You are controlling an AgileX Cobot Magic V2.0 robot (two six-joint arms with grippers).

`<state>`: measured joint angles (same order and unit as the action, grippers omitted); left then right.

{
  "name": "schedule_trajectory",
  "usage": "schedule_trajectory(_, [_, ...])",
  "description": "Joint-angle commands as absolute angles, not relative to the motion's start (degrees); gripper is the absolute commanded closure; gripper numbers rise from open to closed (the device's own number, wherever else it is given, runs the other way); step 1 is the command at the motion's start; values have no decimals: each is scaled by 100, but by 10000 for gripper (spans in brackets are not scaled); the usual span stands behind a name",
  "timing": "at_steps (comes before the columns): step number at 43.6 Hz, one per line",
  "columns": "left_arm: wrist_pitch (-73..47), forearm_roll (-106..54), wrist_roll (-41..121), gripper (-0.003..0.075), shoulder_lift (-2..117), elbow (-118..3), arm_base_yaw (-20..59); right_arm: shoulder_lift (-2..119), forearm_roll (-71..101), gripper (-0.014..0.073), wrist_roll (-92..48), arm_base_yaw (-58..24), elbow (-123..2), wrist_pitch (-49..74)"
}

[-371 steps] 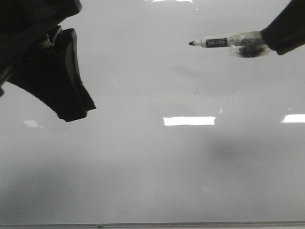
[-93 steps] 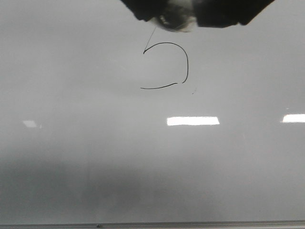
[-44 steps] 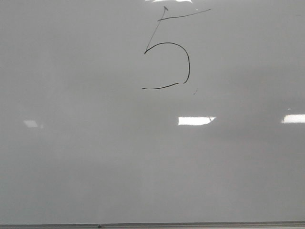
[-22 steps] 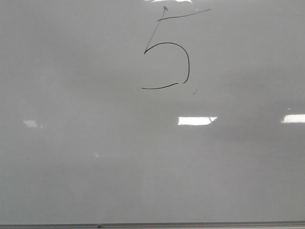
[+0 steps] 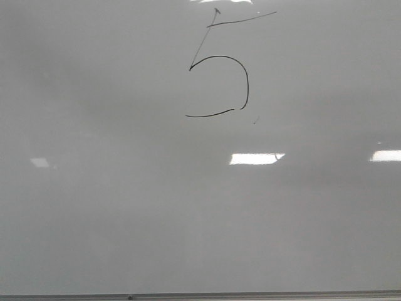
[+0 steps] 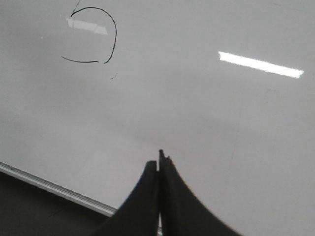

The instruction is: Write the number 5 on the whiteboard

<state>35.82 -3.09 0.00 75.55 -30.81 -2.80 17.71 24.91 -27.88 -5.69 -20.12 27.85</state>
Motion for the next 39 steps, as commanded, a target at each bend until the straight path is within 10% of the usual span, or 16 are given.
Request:
schedule_trajectory(1, [4181,-218,-285,741,7532,-3252,-477,1799,2611,656,-2792,-529,-2150,2444])
schedule_trajectory(39, [4901,1493,-1476,656,8696,-3252,-910,1799,2618,656,-2798,-529,-2080,2349])
